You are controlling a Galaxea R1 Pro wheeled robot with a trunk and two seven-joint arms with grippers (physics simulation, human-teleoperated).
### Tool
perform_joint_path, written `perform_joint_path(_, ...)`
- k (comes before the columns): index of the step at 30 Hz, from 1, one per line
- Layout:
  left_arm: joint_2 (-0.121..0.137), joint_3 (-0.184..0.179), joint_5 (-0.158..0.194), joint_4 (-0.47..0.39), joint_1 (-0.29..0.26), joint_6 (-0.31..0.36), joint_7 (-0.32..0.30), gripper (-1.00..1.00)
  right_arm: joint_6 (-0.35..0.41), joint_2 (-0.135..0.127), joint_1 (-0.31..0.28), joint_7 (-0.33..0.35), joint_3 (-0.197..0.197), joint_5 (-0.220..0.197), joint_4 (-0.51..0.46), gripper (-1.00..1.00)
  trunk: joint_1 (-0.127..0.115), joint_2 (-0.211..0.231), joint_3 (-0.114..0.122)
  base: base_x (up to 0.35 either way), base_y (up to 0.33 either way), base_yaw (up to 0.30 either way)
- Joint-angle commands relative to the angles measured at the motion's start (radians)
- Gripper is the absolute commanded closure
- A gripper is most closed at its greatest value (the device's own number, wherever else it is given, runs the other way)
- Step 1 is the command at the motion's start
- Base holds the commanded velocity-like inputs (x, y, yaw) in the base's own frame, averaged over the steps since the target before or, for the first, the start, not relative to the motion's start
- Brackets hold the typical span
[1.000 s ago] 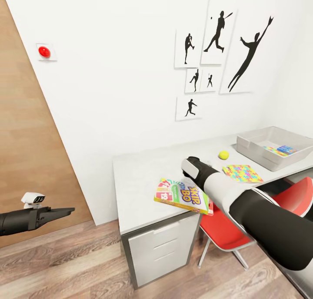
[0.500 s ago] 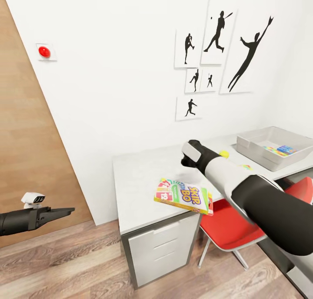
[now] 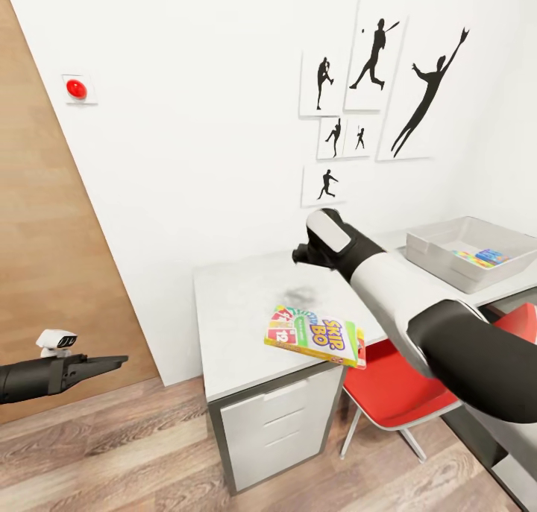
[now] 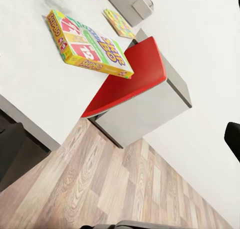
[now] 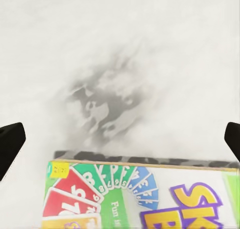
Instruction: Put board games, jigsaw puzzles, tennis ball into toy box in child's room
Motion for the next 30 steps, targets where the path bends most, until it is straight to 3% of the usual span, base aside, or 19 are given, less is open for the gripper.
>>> perform_joint_path(1, 0.000, 0.000, -0.001, 0.000, 0.000, 0.011, -0.004, -1.00, 0.006, -0.001, 0.000, -0.018, -0.015, -0.008, -0.006, -1.00, 0.000, -0.001, -0.001, 0.000, 0.051, 0.000)
perform_joint_path(5, 0.000, 0.001, -0.001, 0.000, 0.000, 0.011, -0.004, -1.00, 0.007, -0.001, 0.001, -0.037, -0.072, -0.007, -0.013, -1.00, 0.000, -0.001, -0.001, 0.000, 0.046, 0.000)
perform_joint_path(8, 0.000, 0.001, -0.001, 0.000, 0.000, 0.011, -0.004, -1.00, 0.005, -0.001, 0.004, -0.040, -0.084, -0.007, -0.014, -1.00, 0.000, -0.001, -0.001, 0.000, 0.015, 0.000)
perform_joint_path(15, 0.000, 0.001, -0.001, 0.000, 0.000, 0.011, -0.004, -1.00, 0.001, -0.001, 0.011, -0.044, -0.093, -0.007, -0.014, -1.00, 0.000, -0.001, -0.001, 0.000, 0.022, 0.000)
perform_joint_path(30, 0.000, 0.001, -0.002, 0.000, 0.000, 0.011, -0.004, -1.00, -0.006, -0.001, 0.018, -0.040, -0.093, -0.007, -0.014, -1.00, 0.000, -0.001, -0.001, 0.000, 0.147, 0.000)
